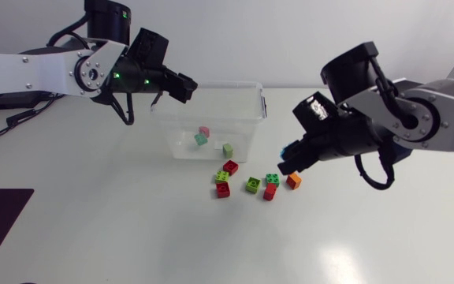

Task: Place the duplo bricks in the container

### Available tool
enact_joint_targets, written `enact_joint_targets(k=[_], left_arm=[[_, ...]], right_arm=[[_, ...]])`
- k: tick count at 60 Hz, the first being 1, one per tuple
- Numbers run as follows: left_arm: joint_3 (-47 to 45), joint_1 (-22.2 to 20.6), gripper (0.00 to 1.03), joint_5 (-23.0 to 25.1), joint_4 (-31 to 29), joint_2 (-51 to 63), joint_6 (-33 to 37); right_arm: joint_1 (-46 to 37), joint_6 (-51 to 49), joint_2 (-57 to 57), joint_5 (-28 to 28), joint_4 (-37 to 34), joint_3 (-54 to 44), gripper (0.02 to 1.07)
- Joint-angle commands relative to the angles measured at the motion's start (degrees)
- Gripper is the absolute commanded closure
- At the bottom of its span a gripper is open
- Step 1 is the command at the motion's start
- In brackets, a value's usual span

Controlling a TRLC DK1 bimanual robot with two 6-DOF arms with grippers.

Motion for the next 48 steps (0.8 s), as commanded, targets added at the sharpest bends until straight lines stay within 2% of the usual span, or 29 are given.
enact_joint_targets(k=[1,10,17,20,26,39,48], left_arm=[[-3.02,-0.61,0.14,-0.19,0.84,-4.6,-1.5],[-8.03,-2.64,0.14,-0.02,-0.65,-9.7,-0.27],[-11.99,-3.95,0.14,2.71,-3.2,-11.9,2.81],[-13.84,-4.22,0.14,5.52,-5.49,-12.6,5.45],[-17.35,-5.36,0.14,6.93,-6.81,-13.13,8.7],[-22.36,-8.79,0.15,6.93,-5.93,-9.88,14.32],[-22.98,-10.63,0.15,6.93,-3.91,-5.83,15.29]], right_arm=[[0.43,1.27,2.62,0.39,-0.77,4.28,0.8],[0.78,2.06,7.36,0.39,-0.77,11.67,0.8],[1.14,2.24,11.49,0.47,-0.77,17.47,0.8],[1.14,2.24,14.04,0.47,-0.77,20.37,0.8],[1.31,2.24,17.29,0.39,-0.42,23.79,0.8],[1.75,2.24,23.62,0.47,-0.07,30.47,0.8],[1.93,1.89,27.05,0.83,-0.59,35.13,0.8]])
